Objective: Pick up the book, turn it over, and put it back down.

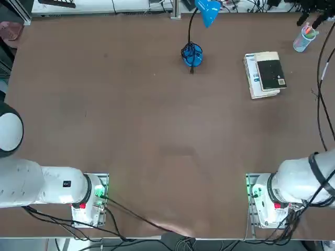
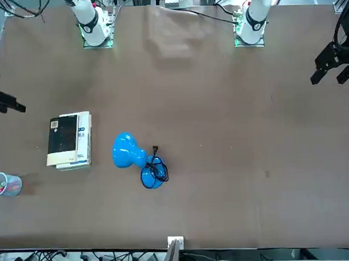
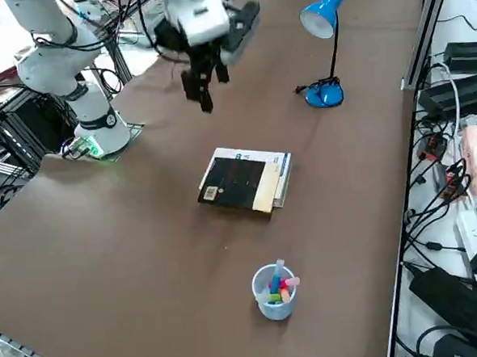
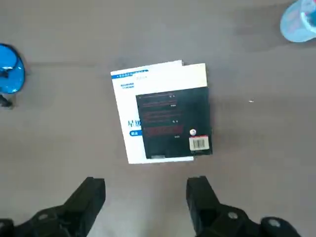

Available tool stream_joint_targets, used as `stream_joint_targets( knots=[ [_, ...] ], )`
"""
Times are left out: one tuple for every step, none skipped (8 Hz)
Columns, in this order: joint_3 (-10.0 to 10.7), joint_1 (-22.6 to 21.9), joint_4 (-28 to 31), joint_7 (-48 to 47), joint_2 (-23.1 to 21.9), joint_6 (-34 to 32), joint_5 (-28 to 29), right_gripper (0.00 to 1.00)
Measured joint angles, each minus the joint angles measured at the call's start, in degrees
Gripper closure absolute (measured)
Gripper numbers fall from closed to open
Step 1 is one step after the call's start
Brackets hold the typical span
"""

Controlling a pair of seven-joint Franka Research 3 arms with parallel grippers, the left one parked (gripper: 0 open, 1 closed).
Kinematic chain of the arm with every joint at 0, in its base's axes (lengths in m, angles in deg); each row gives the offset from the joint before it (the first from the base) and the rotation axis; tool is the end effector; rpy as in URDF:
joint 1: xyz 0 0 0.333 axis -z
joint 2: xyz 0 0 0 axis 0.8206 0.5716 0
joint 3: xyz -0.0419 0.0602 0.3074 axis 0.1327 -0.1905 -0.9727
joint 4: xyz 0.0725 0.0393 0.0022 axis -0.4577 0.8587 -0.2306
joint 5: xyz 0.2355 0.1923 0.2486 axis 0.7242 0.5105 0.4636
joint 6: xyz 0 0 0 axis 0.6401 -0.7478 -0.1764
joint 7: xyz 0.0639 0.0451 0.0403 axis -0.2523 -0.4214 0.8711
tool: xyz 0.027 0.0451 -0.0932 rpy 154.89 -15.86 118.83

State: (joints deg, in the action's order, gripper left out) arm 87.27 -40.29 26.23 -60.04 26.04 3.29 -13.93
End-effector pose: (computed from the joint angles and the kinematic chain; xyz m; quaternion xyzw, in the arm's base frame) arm 0.5887 -0.1722 0.5073 -0.9914 0.0274 0.0427 0.1207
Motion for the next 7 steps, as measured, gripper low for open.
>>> stream_joint_targets(
  knots=[
    [0.0,3.3,0.0,4.5,2.8,0.4,4.6,0.0],
    [0.1,6.4,0.0,8.3,5.6,0.6,8.0,0.0],
    [0.1,9.2,0.0,11.1,8.6,0.7,11.3,0.0],
    [0.1,12.0,0.0,14.0,11.8,0.7,15.7,0.0],
    [0.1,14.5,0.0,16.7,15.0,0.6,19.9,0.0],
    [0.1,16.7,0.0,19.8,17.9,0.6,23.1,0.0],
    [0.1,18.5,-0.1,23.3,20.7,0.6,26.4,0.0]
  ],
)
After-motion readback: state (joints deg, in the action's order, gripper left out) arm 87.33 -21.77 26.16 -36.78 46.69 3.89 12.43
